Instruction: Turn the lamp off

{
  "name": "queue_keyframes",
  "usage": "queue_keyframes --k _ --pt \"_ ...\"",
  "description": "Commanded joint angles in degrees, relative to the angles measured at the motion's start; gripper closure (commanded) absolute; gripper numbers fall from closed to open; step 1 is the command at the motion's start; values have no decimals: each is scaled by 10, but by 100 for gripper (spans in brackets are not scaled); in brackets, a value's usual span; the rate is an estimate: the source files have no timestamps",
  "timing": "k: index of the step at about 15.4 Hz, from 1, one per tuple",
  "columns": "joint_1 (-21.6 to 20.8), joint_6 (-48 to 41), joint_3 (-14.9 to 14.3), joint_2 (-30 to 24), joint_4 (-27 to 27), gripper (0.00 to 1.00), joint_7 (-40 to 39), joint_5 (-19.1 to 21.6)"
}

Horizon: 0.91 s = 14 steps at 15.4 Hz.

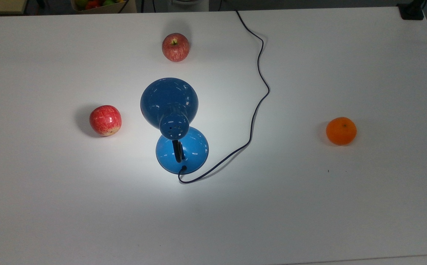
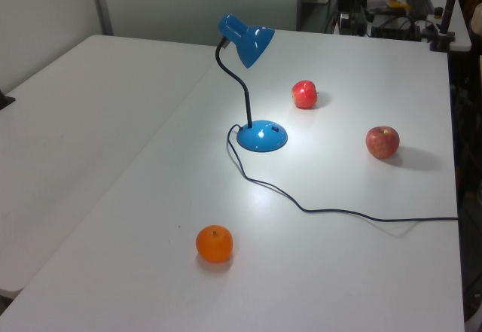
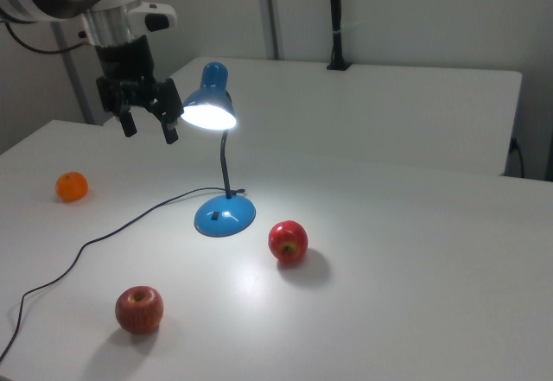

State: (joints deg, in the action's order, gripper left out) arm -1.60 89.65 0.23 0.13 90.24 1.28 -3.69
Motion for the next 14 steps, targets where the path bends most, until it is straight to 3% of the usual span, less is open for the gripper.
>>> queue_keyframes --k 1,12,14 --pt "-2 -20 -1 2 -8 0 -10 4" --pt "-1 -20 -1 4 -9 0 -8 11" --pt "-1 -20 -1 4 -9 13 -8 11"
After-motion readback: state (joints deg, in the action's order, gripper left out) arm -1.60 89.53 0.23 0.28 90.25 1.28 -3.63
